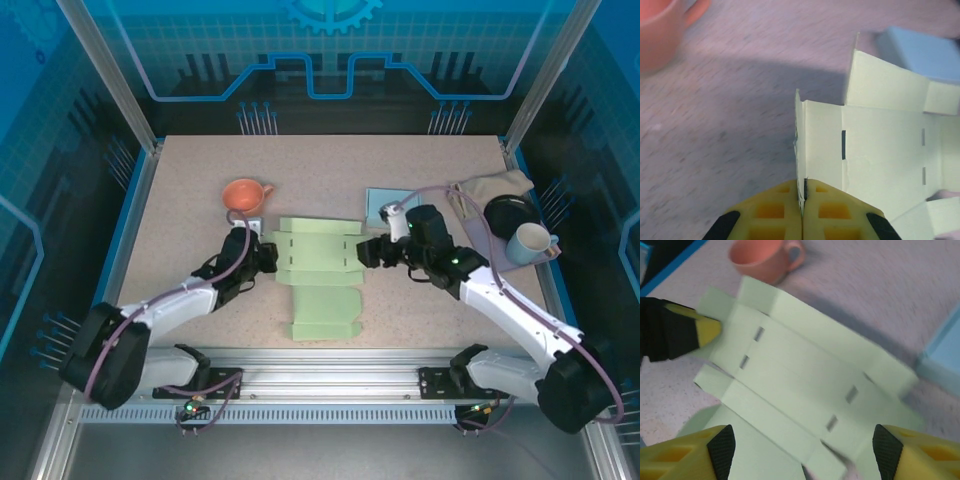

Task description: Fold the paper box

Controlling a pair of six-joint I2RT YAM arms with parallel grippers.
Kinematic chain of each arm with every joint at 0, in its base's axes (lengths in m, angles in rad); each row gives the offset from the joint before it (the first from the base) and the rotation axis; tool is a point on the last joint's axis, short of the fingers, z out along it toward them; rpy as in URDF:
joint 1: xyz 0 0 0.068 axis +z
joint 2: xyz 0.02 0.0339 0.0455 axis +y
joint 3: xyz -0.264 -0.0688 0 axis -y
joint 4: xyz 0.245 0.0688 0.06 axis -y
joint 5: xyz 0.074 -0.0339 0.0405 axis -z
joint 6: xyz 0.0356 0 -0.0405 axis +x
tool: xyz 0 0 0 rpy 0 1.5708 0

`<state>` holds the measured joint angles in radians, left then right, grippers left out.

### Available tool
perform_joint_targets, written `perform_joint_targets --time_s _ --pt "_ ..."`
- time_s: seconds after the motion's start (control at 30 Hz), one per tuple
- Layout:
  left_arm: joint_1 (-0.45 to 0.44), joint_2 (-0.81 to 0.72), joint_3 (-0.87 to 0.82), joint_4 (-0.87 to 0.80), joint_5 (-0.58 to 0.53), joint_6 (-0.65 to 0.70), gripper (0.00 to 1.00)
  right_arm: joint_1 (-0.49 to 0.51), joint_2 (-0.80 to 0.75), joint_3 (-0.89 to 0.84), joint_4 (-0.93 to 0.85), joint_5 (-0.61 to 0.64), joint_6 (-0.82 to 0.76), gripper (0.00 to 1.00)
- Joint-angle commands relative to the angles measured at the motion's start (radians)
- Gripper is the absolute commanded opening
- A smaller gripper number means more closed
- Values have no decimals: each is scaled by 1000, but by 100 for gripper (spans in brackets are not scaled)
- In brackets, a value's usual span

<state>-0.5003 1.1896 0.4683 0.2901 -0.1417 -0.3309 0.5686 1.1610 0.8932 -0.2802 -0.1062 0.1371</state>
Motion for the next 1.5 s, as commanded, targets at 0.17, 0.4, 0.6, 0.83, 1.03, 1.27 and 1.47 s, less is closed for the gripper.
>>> perform_joint_targets --time_s 0.17,0.4,0.6,0.83,1.03,1.27,1.47 --pt "-150 -30 -16 238 -58 322 0 47 298 461 -465 -19 -663 69" --pt "-152 -44 -50 308 -56 351 0 -53 352 559 -609 -65 -841 56" --pt "-153 -65 -89 371 -14 350 0 -144 359 515 -630 -122 -927 56" --pt "-152 -75 -107 388 -21 352 0 -213 432 550 -675 -125 -944 55" --pt "-153 -75 -112 390 -18 346 0 -211 461 546 -695 -178 -953 47" --pt "-153 -77 -119 391 -13 339 0 -192 485 556 -721 -164 -959 35" --pt "-152 -88 -121 390 -7 335 0 -181 487 553 -726 -181 -971 32"
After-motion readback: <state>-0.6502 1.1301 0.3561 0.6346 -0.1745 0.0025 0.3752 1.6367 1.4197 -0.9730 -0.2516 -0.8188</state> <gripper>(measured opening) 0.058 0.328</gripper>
